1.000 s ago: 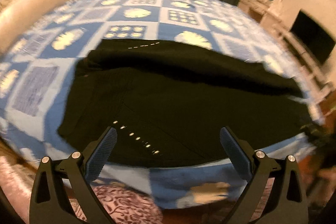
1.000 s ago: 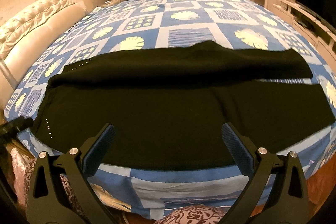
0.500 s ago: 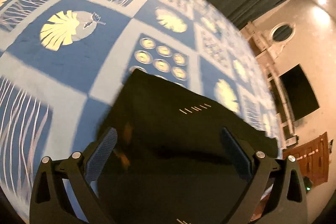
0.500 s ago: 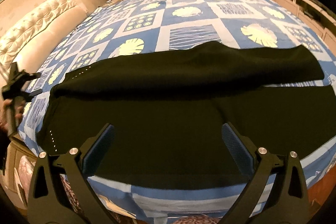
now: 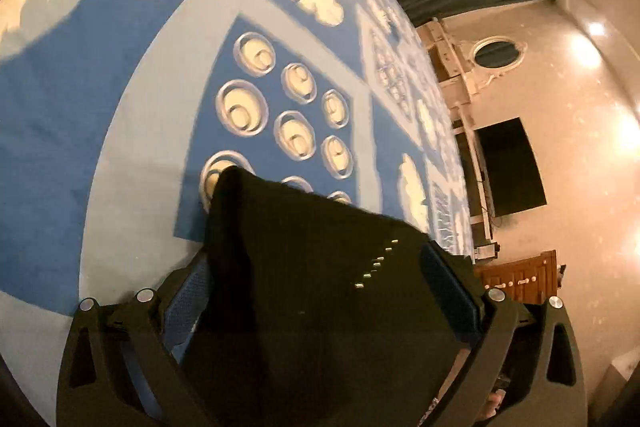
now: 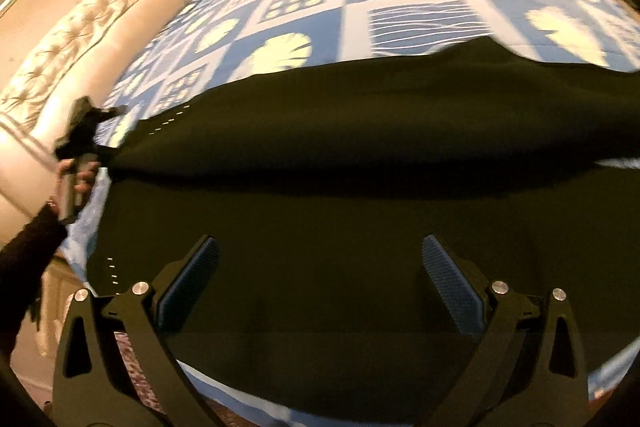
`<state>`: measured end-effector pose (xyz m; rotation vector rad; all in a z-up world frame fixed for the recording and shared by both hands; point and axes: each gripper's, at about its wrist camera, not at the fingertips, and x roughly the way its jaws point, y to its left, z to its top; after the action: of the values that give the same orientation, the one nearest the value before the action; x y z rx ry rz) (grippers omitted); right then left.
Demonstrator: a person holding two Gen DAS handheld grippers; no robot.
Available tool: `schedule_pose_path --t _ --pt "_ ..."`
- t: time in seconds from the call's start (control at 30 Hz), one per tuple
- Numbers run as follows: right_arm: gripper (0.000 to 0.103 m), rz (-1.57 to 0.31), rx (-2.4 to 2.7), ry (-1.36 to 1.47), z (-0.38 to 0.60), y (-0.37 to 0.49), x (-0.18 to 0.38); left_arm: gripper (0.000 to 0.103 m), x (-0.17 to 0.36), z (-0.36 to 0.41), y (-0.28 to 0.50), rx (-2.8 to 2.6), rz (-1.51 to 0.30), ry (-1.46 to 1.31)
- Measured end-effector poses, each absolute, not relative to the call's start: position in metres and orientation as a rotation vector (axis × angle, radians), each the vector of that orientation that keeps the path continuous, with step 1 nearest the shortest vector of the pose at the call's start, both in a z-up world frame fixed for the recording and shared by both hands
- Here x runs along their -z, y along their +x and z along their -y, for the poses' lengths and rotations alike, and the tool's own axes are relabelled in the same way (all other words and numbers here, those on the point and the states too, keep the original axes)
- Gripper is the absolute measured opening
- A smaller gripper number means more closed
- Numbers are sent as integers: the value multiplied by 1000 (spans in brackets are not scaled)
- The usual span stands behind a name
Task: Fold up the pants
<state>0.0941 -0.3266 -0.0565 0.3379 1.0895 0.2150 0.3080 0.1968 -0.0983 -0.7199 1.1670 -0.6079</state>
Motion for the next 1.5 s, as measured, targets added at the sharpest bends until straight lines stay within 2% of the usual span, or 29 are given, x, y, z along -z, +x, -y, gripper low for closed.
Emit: schedule_pose_path --t 0.17,0.3,0.43,0.47,0.5,0.53,0.67,0.93,1.0,1.07,1.13,1.17,1.23,1.5 --pt "101 -1094 -303 393 312 123 51 98 95 -205 301 664 -1130 -727" --pt "101 -1092 -323 430 304 142 50 98 88 -188 303 700 -1147 -531" --pt "101 -1106 -342 435 297 161 51 96 86 -188 303 645 -1144 -551" --pt "101 -1109 -346 422 296 166 52 91 84 -188 301 634 -1137 -516" --pt "101 -1108 -357 404 296 173 51 54 84 -187 299 618 -1137 -479" --pt "101 -1101 -381 374 295 183 49 22 86 -187 300 590 -1157 -440" --pt "101 -1099 -420 266 297 231 48 22 92 -193 302 583 -1166 -474" --pt "100 -1213 -609 148 266 321 71 21 84 -190 306 599 -1117 -491" --pt "91 -1258 -646 110 252 328 81 22 86 -188 307 587 -1130 -478" --pt "57 -1331 -669 48 235 332 97 22 91 -187 308 574 -1143 -491" --pt "53 -1361 -653 -21 225 331 104 22 92 -186 309 567 -1143 -502" --pt "34 -1361 -655 -28 224 331 103 22 92 -186 309 566 -1137 -504" --pt "14 -1367 -676 27 228 330 96 22 88 -186 307 569 -1108 -488" --pt "10 -1158 -698 -21 228 259 41 22 46 -193 268 654 -908 -489"
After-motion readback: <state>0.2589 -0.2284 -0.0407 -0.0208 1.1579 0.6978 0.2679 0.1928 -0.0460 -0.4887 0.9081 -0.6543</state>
